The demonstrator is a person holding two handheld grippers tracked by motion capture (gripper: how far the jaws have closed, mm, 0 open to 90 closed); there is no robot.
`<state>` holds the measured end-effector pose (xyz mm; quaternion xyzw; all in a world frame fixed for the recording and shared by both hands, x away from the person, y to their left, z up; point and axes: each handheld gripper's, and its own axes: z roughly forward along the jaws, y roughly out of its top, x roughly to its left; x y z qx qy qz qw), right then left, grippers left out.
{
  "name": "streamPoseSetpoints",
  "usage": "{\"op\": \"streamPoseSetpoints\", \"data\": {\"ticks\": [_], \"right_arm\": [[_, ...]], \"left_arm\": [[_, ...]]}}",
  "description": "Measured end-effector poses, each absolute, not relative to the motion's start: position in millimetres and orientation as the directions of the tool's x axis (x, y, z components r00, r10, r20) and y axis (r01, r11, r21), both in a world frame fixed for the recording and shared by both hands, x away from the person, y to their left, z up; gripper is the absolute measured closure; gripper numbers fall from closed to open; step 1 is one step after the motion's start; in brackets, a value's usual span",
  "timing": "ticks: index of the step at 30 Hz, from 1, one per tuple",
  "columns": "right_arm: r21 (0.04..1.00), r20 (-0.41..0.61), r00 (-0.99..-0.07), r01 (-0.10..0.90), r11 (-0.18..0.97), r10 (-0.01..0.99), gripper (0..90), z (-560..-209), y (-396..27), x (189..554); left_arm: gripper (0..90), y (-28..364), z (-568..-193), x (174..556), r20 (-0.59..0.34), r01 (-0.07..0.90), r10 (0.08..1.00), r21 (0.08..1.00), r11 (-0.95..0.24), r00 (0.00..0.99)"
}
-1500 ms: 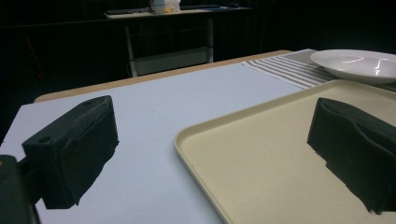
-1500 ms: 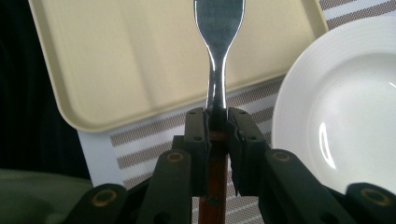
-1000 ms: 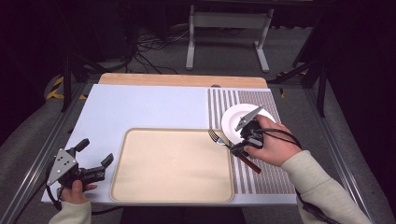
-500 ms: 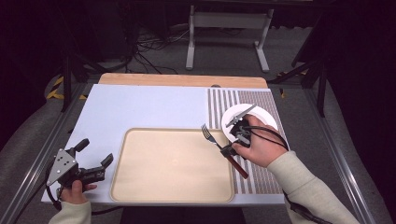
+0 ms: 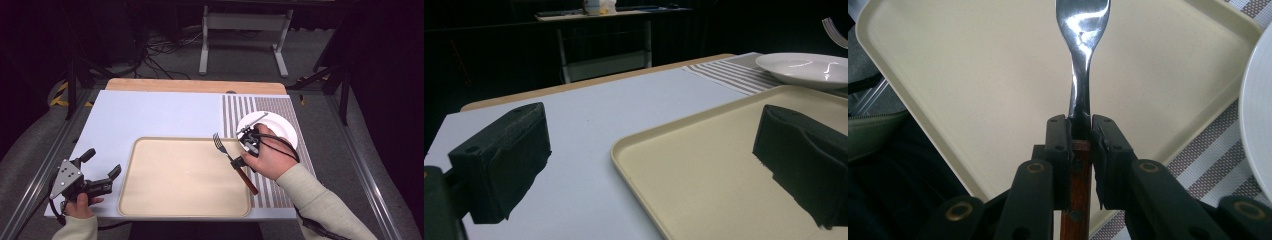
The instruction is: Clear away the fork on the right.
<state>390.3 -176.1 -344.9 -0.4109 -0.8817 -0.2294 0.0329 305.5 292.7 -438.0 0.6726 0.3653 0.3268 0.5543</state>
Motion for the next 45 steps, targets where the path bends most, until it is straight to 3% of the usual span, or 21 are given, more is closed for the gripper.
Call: {"op": "streamPoseSetpoints", "data": {"ticks": [16, 45], "right_arm": [[0.322, 0.284, -0.608, 0.789, 0.524, 0.741, 78.3, -365, -157, 397], [0.164, 0.314, -0.43, 0.903, 0.398, 0.846, 78.3, -401, -143, 406]], "left_arm": [[2.5, 294, -438, 306, 0.032, 0.129, 0.856, 0.985, -0.114, 0.517], [2.5, 293, -438, 306, 0.028, 0.126, 0.856, 0.986, -0.108, 0.517]]}}
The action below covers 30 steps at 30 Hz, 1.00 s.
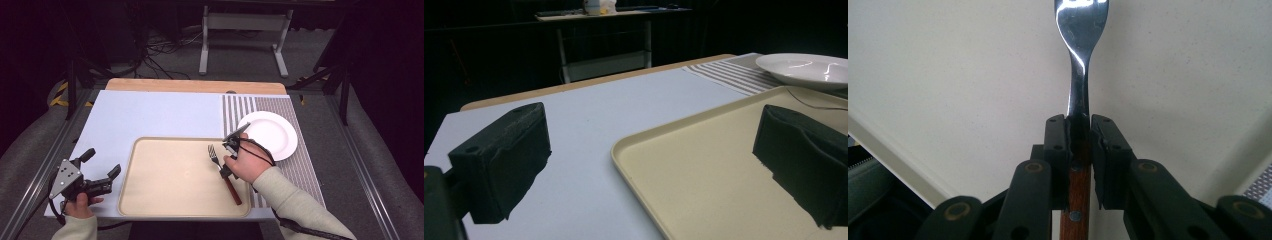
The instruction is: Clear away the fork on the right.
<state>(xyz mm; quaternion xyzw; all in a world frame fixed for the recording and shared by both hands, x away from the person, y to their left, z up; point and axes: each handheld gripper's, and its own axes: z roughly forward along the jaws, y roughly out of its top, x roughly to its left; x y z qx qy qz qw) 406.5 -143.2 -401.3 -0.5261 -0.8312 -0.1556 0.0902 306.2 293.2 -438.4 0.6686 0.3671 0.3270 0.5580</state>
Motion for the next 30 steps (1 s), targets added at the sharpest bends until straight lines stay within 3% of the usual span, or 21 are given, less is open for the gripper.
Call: {"op": "streamPoseSetpoints", "data": {"ticks": [30], "right_arm": [[0.105, 0.299, -0.396, 0.918, 0.382, 0.868, 78.1, -419, -140, 406]], "left_arm": [[2.5, 293, -438, 306, 0.027, 0.125, 0.855, 0.986, -0.107, 0.518]]}}
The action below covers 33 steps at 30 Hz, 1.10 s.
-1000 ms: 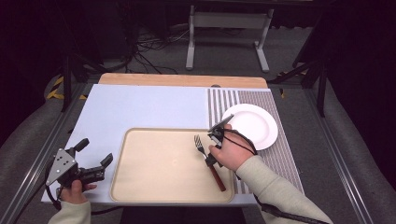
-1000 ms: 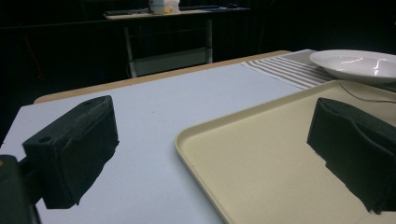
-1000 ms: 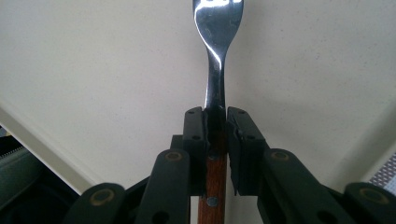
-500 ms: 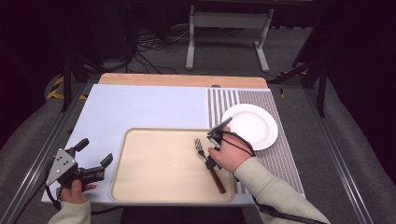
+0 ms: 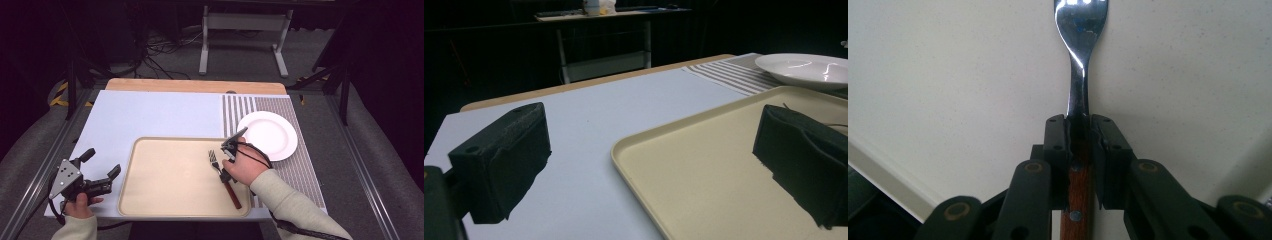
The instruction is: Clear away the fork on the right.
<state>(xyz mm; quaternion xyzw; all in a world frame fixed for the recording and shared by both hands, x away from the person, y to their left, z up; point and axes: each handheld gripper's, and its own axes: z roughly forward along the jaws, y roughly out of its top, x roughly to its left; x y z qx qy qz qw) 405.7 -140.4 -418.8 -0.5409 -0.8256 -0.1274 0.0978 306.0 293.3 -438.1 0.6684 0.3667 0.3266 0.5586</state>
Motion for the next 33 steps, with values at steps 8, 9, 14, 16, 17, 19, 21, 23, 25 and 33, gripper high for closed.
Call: {"op": "streamPoseSetpoints", "data": {"ticks": [8, 9, 14, 16, 17, 19, 21, 23, 25, 33], "right_arm": [[0.104, 0.31, -0.397, 0.917, 0.385, 0.864, 73.9, -418, -142, 405], [0.109, 0.307, -0.398, 0.917, 0.384, 0.864, 73.9, -418, -143, 405], [0.119, 0.303, -0.404, 0.915, 0.386, 0.863, 73.1, -416, -144, 405], [0.131, 0.302, -0.413, 0.911, 0.391, 0.859, 71.9, -414, -144, 405], [0.139, 0.3, -0.416, 0.909, 0.392, 0.858, 71.0, -413, -144, 405], [0.158, 0.299, -0.427, 0.904, 0.397, 0.853, 66.8, -409, -144, 405], [0.188, 0.282, -0.439, 0.897, 0.399, 0.853, 62.8, -406, -143, 404], [0.238, 0.256, -0.471, 0.877, 0.417, 0.844, 52.5, -404, -142, 403], [0.305, 0.227, -0.51, 0.847, 0.436, 0.83, 42.3, -402, -141, 401], [0.464, 0.147, -0.683, 0.686, 0.56, 0.716, 18.3, -398, -140, 401]], "left_arm": [[2.5, 293, -438, 306, 0.027, 0.126, 0.854, 0.986, -0.108, 0.519], [2.5, 293, -438, 306, 0.027, 0.126, 0.854, 0.986, -0.108, 0.519], [2.5, 293, -438, 306, 0.03, 0.125, 0.854, 0.986, -0.11, 0.52], [2.5, 293, -438, 306, 0.029, 0.125, 0.854, 0.986, -0.11, 0.52], [2.5, 293, -438, 306, 0.029, 0.125, 0.854, 0.986, -0.11, 0.519], [2.5, 293, -438, 306, 0.028, 0.125, 0.854, 0.986, -0.109, 0.519], [2.5, 293, -438, 306, 0.029, 0.126, 0.854, 0.986, -0.11, 0.519], [2.5, 293, -438, 306, 0.029, 0.129, 0.854, 0.985, -0.112, 0.519], [2.5, 293, -438, 306, 0.029, 0.13, 0.854, 0.985, -0.113, 0.519], [2.6, 293, -438, 306, 0.032, 0.132, 0.854, 0.984, -0.117, 0.52]]}}
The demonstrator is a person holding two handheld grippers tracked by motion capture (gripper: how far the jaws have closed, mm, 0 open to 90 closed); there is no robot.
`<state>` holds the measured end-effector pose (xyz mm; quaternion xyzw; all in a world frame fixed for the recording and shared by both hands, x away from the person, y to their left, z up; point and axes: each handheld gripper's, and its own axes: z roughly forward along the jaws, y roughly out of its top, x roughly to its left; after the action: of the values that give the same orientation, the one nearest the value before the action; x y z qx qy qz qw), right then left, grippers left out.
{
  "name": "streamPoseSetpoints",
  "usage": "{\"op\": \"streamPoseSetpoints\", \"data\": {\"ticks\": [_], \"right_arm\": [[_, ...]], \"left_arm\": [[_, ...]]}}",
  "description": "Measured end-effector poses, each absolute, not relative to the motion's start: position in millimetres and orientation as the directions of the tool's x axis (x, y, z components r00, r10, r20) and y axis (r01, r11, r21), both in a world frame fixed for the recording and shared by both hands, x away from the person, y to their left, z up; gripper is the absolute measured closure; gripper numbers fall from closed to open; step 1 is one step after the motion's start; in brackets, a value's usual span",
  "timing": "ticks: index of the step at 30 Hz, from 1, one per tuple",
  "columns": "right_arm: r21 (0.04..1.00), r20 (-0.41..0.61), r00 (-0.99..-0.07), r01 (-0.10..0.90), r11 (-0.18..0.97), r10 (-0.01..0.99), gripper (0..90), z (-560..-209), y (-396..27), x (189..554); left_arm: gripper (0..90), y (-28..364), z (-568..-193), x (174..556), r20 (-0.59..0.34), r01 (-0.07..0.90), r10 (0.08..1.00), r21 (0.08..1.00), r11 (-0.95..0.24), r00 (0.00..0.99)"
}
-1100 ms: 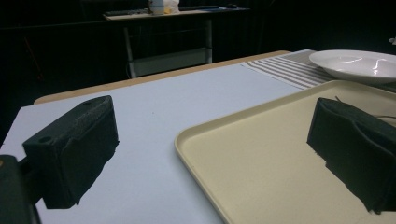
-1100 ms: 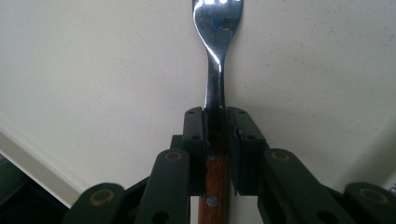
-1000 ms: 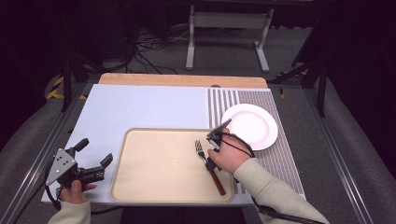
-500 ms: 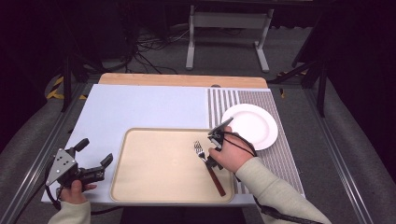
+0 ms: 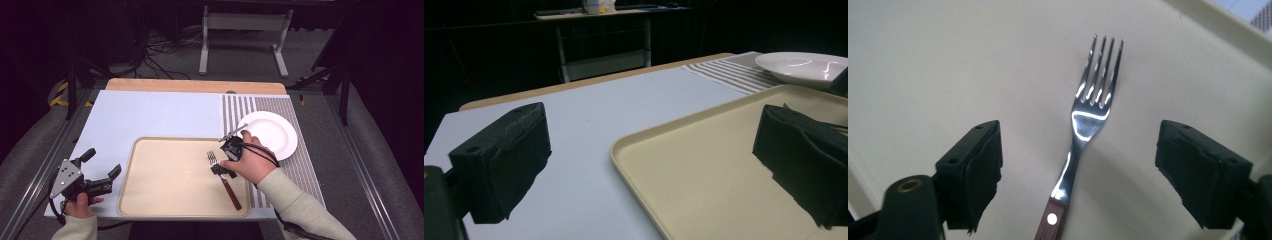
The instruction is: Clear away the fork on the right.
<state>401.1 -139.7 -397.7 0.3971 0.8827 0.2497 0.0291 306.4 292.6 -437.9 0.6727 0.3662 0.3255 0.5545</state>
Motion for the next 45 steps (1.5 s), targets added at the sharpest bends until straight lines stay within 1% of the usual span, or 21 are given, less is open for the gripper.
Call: {"op": "streamPoseSetpoints", "data": {"ticks": [2, 5, 9, 10, 12, 15, 17, 18, 22, 29, 39, 45], "right_arm": [[0.515, 0.115, -0.756, 0.6, 0.613, 0.644, 19.0, -395, -139, 403], [0.559, 0.066, -0.815, 0.508, 0.655, 0.575, 22.3, -392, -139, 405], [0.605, 0.038, -0.867, 0.416, 0.679, 0.497, 33.9, -389, -138, 407], [0.61, 0.025, -0.877, 0.393, 0.688, 0.48, 41.1, -389, -137, 408], [0.626, 0.011, -0.899, 0.347, 0.698, 0.437, 48.8, -388, -136, 409], [0.642, -0.002, -0.921, 0.298, 0.707, 0.39, 67.1, -388, -135, 412], [0.644, -0.024, -0.937, 0.253, 0.722, 0.349, 82.8, -387, -135, 414], [0.642, -0.035, -0.941, 0.236, 0.729, 0.336, 89.2, -386, -135, 415], [0.626, -0.06, -0.952, 0.197, 0.754, 0.299, 90.0, -389, -132, 419], [0.615, -0.058, -0.958, 0.189, 0.766, 0.282, 90.0, -399, -124, 425], [0.592, -0.03, -0.956, 0.219, 0.775, 0.293, 90.0, -420, -113, 436], [0.58, -0.039, -0.955, 0.218, 0.785, 0.294, 90.0, -428, -111, 439]], "left_arm": [[2.6, 293, -438, 307, 0.031, 0.131, 0.853, 0.985, -0.116, 0.52], [2.6, 293, -438, 307, 0.031, 0.131, 0.854, 0.985, -0.116, 0.52], [2.6, 293, -438, 306, 0.031, 0.131, 0.854, 0.985, -0.115, 0.52], [2.6, 293, -438, 306, 0.028, 0.13, 0.854, 0.985, -0.112, 0.52], [2.6, 293, -438, 306, 0.031, 0.13, 0.853, 0.985, -0.115, 0.52], [2.6, 293, -438, 306, 0.031, 0.13, 0.853, 0.985, -0.115, 0.521], [2.7, 293, -438, 307, 0.03, 0.13, 0.853, 0.985, -0.114, 0.521], [2.7, 293, -438, 307, 0.031, 0.13, 0.853, 0.985, -0.115, 0.521], [2.7, 293, -438, 307, 0.031, 0.13, 0.852, 0.985, -0.115, 0.522], [2.8, 293, -438, 307, 0.028, 0.129, 0.853, 0.985, -0.111, 0.521], [2.8, 293, -438, 307, 0.029, 0.13, 0.853, 0.985, -0.113, 0.522], [2.7, 294, -438, 307, 0.029, 0.131, 0.853, 0.985, -0.113, 0.521]]}}
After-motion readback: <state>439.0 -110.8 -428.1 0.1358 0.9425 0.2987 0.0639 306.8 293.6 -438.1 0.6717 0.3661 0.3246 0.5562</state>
